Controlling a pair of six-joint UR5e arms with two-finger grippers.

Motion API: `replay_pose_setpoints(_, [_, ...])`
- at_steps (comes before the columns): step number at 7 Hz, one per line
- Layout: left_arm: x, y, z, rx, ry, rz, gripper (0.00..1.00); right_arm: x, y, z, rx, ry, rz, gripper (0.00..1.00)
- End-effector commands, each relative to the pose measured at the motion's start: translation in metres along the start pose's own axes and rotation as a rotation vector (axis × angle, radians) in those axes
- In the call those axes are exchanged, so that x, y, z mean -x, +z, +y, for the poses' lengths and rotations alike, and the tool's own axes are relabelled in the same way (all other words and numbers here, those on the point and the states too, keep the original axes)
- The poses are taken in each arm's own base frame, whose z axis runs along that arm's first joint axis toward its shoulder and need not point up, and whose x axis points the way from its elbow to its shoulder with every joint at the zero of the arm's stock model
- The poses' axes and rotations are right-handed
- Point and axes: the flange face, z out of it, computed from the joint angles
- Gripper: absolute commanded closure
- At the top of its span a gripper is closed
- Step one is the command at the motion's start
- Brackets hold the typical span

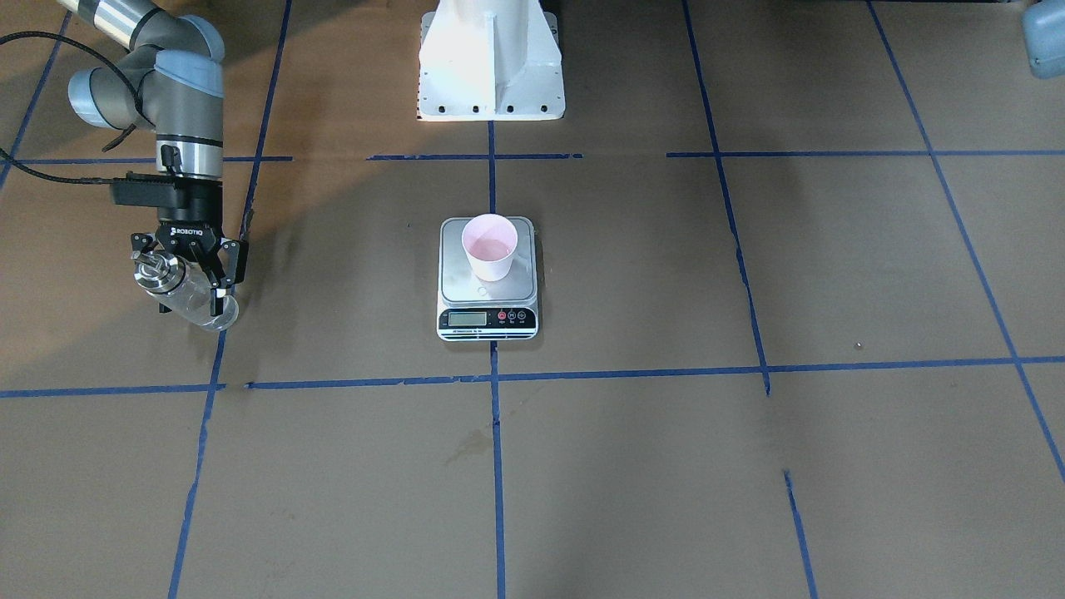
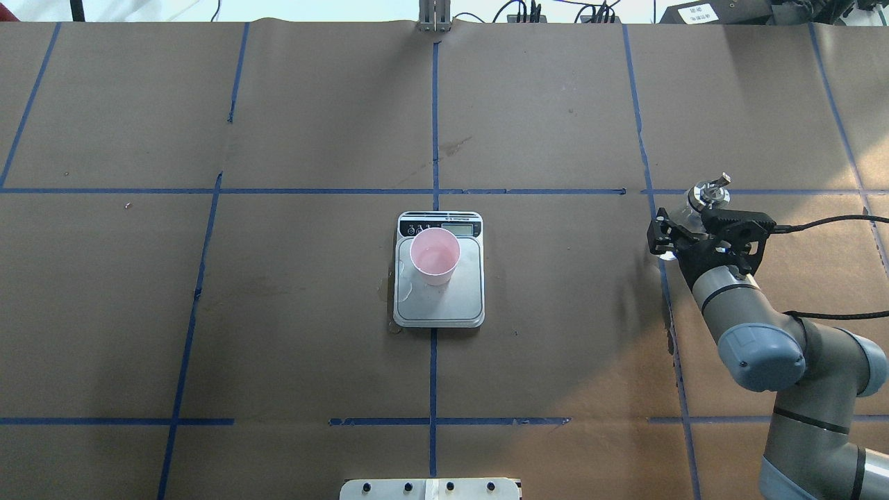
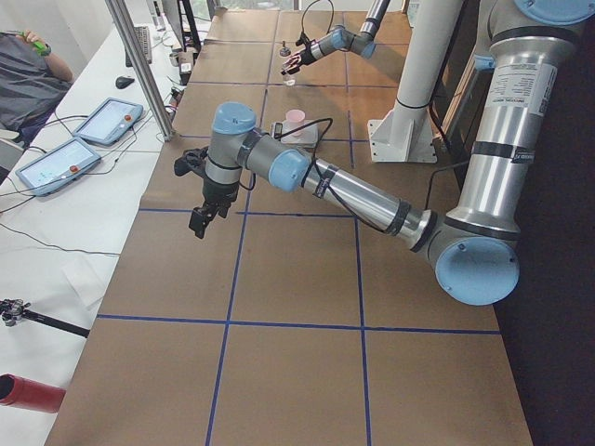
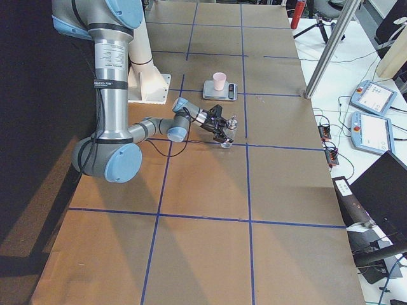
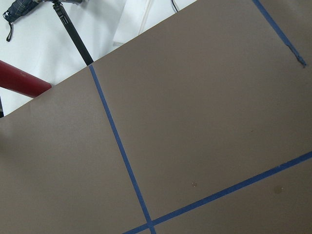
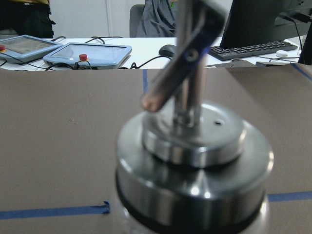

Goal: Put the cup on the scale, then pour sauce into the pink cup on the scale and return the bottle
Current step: 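Lower the bottle onto the table with the right gripper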

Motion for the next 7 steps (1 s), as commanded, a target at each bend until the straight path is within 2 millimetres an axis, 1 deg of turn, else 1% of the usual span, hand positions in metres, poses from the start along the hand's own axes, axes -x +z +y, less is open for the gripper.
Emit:
replay_pose_setpoints(1, [0.000,0.001,0.000,0.001,-0.001,0.000,0.00,0.004,-0.003,0.005,0.008,-0.004,-0.010,0.45])
replay_pose_setpoints(2, [0.001,0.001,0.001,0.003,-0.001,-0.001,0.00,0.005,-0.004,0.006,0.008,-0.006,-0.011,0.00])
replay_pose_setpoints(5, [0.000,0.001,0.001,0.001,-0.001,0.000,0.00,0.007,-0.008,0.006,0.038,-0.013,-0.023,0.00])
replay_pose_setpoints(6, [0.000,0.000,0.001,0.000,0.000,0.000,0.00,0.006,-0.017,0.005,0.111,-0.014,-0.046,0.00])
replay_pose_setpoints(7, [0.000,0.000,0.000,-0.001,0.001,0.000,0.00,-0.005,-0.030,0.008,0.227,-0.051,-0.024,0.00])
